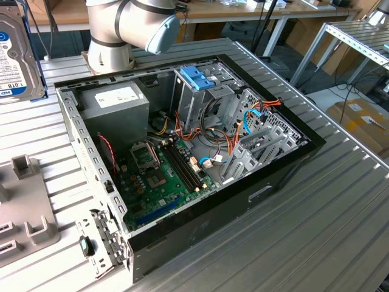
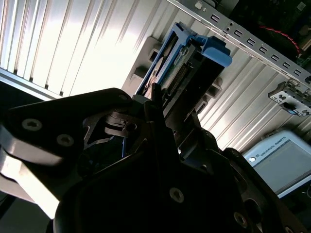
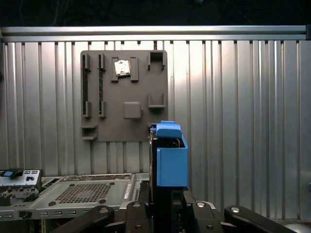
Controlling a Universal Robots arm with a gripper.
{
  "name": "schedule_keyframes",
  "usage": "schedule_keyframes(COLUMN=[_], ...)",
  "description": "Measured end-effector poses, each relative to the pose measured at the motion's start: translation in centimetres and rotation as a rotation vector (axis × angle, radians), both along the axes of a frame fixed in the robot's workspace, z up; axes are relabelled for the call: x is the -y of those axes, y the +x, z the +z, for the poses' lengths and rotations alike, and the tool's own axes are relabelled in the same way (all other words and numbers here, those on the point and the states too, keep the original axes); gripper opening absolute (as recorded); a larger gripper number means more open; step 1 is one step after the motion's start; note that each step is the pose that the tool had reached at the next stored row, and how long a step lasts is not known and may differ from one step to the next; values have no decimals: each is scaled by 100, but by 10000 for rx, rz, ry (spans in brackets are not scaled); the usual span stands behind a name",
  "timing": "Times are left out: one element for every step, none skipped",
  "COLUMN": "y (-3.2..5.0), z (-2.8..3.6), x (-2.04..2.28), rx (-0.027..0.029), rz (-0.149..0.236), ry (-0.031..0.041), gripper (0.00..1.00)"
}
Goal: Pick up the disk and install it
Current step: 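Pick up the disk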
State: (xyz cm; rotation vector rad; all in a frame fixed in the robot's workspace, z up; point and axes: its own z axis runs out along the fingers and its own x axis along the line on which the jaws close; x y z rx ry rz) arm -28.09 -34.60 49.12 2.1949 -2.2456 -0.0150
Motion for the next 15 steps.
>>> schedule_keyframes(y=[7, 7, 8, 8, 8, 8, 8, 8, 9, 10, 14, 24, 38, 51, 61], z=[0, 0, 0, 0, 0, 0, 0, 0, 0, 0, 0, 0, 0, 0, 0], x=[0, 0, 0, 0, 0, 0, 0, 0, 0, 0, 0, 0, 0, 0, 0], rx=[0, 0, 0, 0, 0, -1, -1, 0, 0, 0, 0, -1, 0, 0, -1], rz=[0, 0, 0, 0, 1, 1, 0, 0, 0, 0, 1, 2, 1, 1, 1], ry=[0, 0, 0, 0, 0, 0, 0, 0, 0, 0, 0, 0, 0, 0, 0], gripper=[35, 35, 35, 35, 35, 35, 35, 35, 35, 35, 35, 35, 35, 35, 35])
